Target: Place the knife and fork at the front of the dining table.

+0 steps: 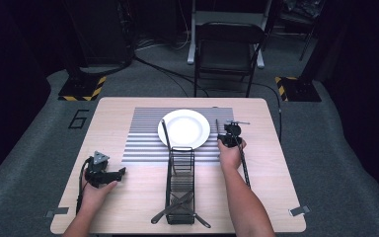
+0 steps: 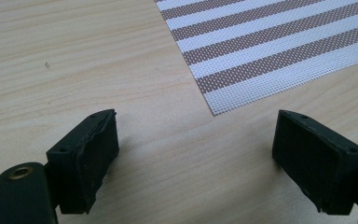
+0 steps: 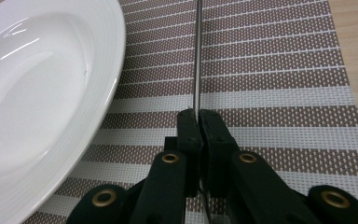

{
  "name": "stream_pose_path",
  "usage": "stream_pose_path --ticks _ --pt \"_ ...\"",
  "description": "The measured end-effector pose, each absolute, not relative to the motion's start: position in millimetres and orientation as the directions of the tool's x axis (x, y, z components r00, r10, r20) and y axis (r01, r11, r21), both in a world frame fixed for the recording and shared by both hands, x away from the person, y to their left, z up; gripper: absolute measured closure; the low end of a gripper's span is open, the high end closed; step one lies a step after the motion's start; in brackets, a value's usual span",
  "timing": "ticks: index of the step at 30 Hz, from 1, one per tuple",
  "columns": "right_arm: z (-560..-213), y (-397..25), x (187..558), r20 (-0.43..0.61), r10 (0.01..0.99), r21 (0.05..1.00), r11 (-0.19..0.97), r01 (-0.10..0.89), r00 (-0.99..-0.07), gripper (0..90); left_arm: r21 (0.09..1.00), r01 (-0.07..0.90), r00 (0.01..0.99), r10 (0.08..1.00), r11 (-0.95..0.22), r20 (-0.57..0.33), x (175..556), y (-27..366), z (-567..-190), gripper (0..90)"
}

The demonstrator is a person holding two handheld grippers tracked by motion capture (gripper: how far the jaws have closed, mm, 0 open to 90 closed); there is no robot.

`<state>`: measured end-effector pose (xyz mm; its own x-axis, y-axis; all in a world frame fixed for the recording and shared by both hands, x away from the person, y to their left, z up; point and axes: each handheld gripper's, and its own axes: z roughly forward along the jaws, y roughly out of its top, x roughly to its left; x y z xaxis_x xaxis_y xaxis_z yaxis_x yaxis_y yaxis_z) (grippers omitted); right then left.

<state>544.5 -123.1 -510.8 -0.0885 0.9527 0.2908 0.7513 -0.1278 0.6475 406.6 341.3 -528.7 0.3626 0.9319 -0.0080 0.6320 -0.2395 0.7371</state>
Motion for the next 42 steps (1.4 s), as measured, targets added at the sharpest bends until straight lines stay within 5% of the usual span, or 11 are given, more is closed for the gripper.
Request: stream_pose_path --ticks 42 --pt "-512.1 -121.7 551.7 0.215 0.973 0.67 -0.084 0.738 -0.085 82.8 0.74 0.629 0.365 0.931 -0.239 -0.01 406.3 340.8 -529.0 14.5"
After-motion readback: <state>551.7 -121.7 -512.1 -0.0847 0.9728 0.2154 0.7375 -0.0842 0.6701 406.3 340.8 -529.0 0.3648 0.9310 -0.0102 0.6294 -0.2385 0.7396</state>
